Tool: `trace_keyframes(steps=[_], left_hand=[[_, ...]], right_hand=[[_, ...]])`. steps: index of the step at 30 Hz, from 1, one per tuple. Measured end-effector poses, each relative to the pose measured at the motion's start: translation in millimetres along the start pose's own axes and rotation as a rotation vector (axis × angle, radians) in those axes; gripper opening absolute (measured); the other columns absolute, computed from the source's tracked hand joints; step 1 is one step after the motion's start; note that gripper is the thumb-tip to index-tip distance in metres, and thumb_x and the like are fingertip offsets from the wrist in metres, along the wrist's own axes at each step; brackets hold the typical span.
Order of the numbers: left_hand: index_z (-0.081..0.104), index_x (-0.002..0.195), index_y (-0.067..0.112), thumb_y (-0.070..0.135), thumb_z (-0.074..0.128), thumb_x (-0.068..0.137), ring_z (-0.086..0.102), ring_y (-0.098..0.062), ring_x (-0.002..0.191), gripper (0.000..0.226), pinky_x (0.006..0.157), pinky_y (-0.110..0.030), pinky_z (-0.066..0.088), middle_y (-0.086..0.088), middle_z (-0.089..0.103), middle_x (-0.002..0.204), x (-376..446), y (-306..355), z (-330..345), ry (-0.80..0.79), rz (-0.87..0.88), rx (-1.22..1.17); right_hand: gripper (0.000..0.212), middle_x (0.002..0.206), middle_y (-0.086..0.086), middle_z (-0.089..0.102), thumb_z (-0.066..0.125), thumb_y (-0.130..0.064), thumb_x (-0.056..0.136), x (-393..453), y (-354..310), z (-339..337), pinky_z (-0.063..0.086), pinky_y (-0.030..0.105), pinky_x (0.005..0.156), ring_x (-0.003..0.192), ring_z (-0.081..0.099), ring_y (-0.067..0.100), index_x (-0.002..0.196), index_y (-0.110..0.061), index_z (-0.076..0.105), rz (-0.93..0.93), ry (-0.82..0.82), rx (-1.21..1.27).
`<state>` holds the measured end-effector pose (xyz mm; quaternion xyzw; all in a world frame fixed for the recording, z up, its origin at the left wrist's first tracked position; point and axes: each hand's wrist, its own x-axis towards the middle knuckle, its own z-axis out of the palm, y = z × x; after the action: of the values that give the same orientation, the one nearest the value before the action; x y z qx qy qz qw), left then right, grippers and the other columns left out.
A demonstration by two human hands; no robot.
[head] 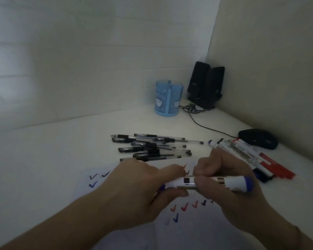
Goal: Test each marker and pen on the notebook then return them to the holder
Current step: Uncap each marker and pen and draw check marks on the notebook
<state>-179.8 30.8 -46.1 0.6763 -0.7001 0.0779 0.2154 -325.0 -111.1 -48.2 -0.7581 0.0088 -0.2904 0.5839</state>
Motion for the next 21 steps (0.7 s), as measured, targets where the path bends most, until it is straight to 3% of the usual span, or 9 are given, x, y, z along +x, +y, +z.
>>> trace_keyframes(steps=[4, 7, 9, 12, 13, 16, 18, 21], left_hand=[[0.040, 0.116, 0.045, 0.077, 0.028, 0.084, 0.047, -0.003, 0.047, 0.047, 0.044, -0.016, 0.033, 0.009, 0.053, 0.056, 2, -4, -1, 0.016, -0.109, -0.073], [0.038, 0.114, 0.045, 0.058, 0.030, 0.089, 0.050, -0.005, 0.058, 0.030, 0.051, -0.014, 0.032, 0.010, 0.053, 0.062, -1, -12, 0, 0.033, -0.159, -0.185], [0.040, 0.110, 0.044, 0.039, 0.028, 0.086, 0.051, -0.013, 0.061, 0.027, 0.056, -0.025, 0.039, 0.005, 0.055, 0.068, -2, -16, 1, 0.039, -0.193, -0.283], [0.039, 0.108, 0.044, 0.032, 0.034, 0.089, 0.053, -0.014, 0.066, 0.024, 0.060, -0.031, 0.045, 0.009, 0.058, 0.078, -1, -17, 7, 0.021, -0.239, -0.331], [0.037, 0.110, 0.045, 0.032, 0.038, 0.091, 0.055, -0.011, 0.071, 0.023, 0.063, -0.030, 0.047, 0.013, 0.058, 0.084, 0, -17, 10, 0.002, -0.229, -0.318], [0.030, 0.117, 0.050, 0.035, 0.049, 0.093, 0.057, -0.003, 0.086, 0.035, 0.070, -0.016, 0.048, 0.021, 0.056, 0.099, 3, -15, 16, -0.067, -0.197, -0.292], [0.026, 0.116, 0.057, 0.033, 0.056, 0.090, 0.054, 0.000, 0.090, 0.047, 0.072, -0.012, 0.046, 0.026, 0.054, 0.100, 3, -15, 19, -0.104, -0.195, -0.278], [0.033, 0.116, 0.054, 0.035, 0.057, 0.088, 0.051, 0.004, 0.093, 0.042, 0.071, -0.009, 0.043, 0.033, 0.049, 0.096, 2, -16, 20, -0.109, -0.168, -0.210]], right_hand=[[0.006, 0.058, -0.003, 0.063, 0.065, -0.036, 0.072, 8, -7, -17, 0.047, 0.027, 0.042, 0.046, 0.056, 0.015, 0.077, -0.034, 0.068, -0.018, -0.021, -0.089], [0.030, 0.064, 0.003, 0.068, 0.066, -0.050, 0.076, 14, -15, -35, 0.047, 0.023, 0.045, 0.052, 0.063, 0.022, 0.088, -0.023, 0.072, 0.060, -0.092, 0.022], [0.033, 0.060, 0.004, 0.066, 0.075, -0.055, 0.063, 14, -15, -39, 0.044, 0.021, 0.043, 0.049, 0.060, 0.019, 0.076, -0.025, 0.072, 0.093, -0.100, -0.053], [0.026, 0.049, -0.002, 0.059, 0.075, -0.047, 0.049, 8, -6, -29, 0.041, 0.015, 0.041, 0.041, 0.051, 0.003, 0.052, -0.026, 0.059, 0.107, -0.016, -0.236], [0.023, 0.049, -0.005, 0.058, 0.070, -0.044, 0.052, 6, -5, -24, 0.041, 0.012, 0.042, 0.041, 0.051, 0.001, 0.051, -0.025, 0.058, 0.116, -0.010, -0.305], [0.013, 0.055, -0.006, 0.061, 0.067, -0.034, 0.059, 2, -5, -12, 0.049, 0.019, 0.046, 0.049, 0.058, 0.000, 0.055, -0.025, 0.059, 0.209, -0.071, -0.446], [0.013, 0.058, -0.004, 0.063, 0.067, -0.026, 0.061, 1, -6, -10, 0.052, 0.019, 0.051, 0.054, 0.062, 0.003, 0.053, -0.022, 0.057, 0.257, -0.122, -0.446], [0.023, 0.056, 0.002, 0.057, 0.070, -0.019, 0.067, 0, -2, -10, 0.045, 0.014, 0.048, 0.050, 0.056, 0.009, 0.052, -0.013, 0.053, 0.250, -0.182, -0.475]])
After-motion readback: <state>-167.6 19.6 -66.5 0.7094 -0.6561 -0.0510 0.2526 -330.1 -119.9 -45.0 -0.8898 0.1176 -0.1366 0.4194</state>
